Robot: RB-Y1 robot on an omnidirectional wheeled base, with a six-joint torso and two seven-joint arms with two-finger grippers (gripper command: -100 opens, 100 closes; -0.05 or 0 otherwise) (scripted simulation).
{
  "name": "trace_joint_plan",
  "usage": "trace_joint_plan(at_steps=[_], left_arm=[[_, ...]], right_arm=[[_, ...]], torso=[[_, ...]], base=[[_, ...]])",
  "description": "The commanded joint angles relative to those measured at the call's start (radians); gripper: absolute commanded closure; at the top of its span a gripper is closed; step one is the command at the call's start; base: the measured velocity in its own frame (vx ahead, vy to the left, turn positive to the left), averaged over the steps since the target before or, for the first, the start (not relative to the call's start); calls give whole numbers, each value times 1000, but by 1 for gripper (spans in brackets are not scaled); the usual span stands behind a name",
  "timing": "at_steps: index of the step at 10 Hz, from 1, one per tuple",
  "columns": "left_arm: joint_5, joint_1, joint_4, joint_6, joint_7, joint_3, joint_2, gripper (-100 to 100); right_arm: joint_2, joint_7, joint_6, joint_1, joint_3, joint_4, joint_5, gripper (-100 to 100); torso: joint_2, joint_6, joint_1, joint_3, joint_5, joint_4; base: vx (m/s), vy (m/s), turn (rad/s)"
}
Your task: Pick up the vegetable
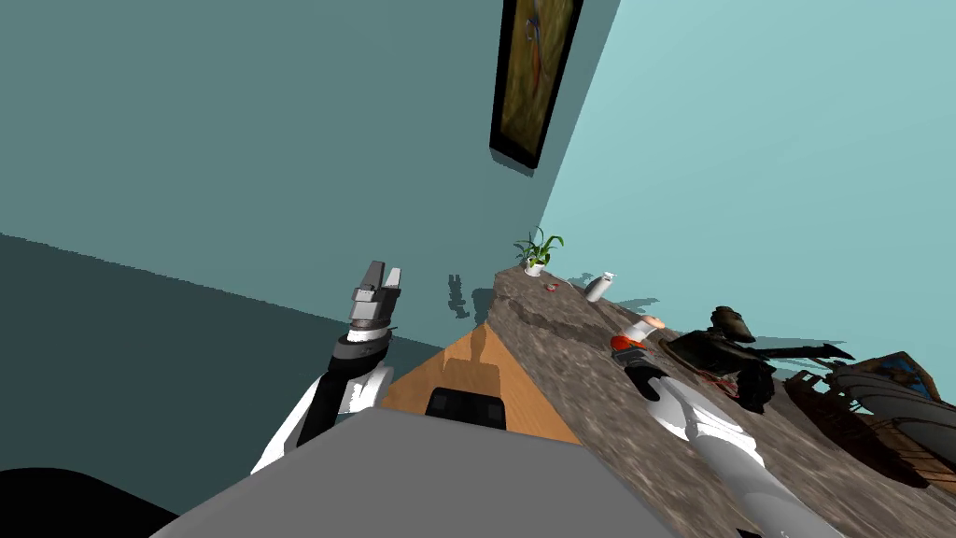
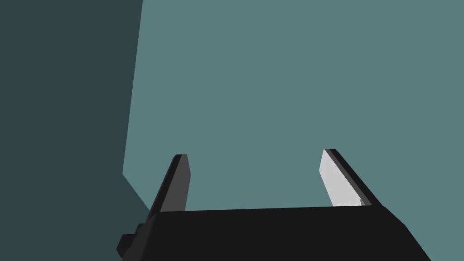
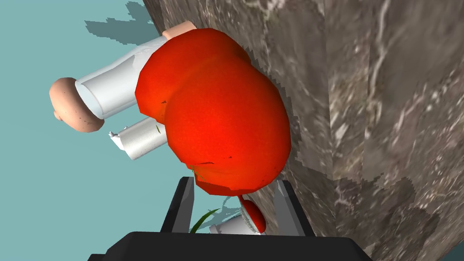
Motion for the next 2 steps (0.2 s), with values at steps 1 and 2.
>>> trace_joint_plan(at_steps=[1,2], left_arm=[[0,0,0,0,0,0,0,0],[0,0,0,0,0,0,0,0]], right_arm=[[0,0,0,0,0,0,0,100],[0,1,2,-1,1,2,-2,0]], torso=[[0,0,0,0,0,0],[-6,0,-1,-3,0,-1]], base=[[-56,-8,-1],[-14,0,-6]])
